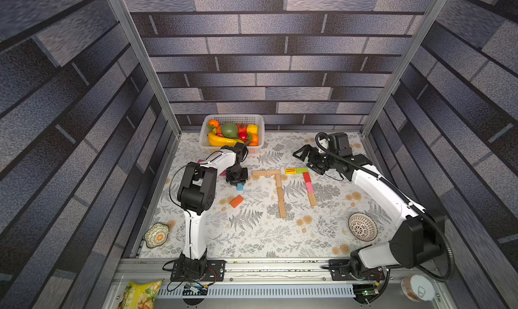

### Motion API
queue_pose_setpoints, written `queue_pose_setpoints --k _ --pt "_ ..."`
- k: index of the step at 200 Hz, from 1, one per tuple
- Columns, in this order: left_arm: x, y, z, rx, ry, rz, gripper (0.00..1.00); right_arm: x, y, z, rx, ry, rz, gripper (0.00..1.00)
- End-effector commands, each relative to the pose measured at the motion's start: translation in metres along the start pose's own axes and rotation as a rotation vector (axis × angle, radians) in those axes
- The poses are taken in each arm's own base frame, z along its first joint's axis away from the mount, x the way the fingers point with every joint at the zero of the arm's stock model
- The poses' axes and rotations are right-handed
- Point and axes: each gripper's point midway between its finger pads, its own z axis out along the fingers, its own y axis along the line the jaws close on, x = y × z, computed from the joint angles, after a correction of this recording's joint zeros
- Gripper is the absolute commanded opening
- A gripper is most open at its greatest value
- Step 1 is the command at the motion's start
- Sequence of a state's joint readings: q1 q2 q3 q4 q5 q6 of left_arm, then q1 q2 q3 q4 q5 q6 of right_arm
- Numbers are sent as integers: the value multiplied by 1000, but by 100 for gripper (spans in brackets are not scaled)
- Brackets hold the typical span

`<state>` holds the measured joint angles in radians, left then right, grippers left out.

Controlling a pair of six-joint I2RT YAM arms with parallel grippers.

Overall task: Assemble the number 7 with building blocks
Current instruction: Assemble the building block at the center of the board.

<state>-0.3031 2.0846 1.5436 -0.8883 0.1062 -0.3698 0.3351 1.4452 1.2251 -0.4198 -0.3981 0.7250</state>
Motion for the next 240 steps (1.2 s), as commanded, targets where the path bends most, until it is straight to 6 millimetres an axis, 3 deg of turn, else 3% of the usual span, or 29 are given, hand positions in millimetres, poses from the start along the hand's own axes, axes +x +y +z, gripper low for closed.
queue_pose_setpoints --k 1,240 --pt "1 10 9 -52 40 42 22 -2 0 0 -10 -9 15 100" --pt "-24 6 16 -65 47 62 23 -6 -1 9 -9 -4 42 100"
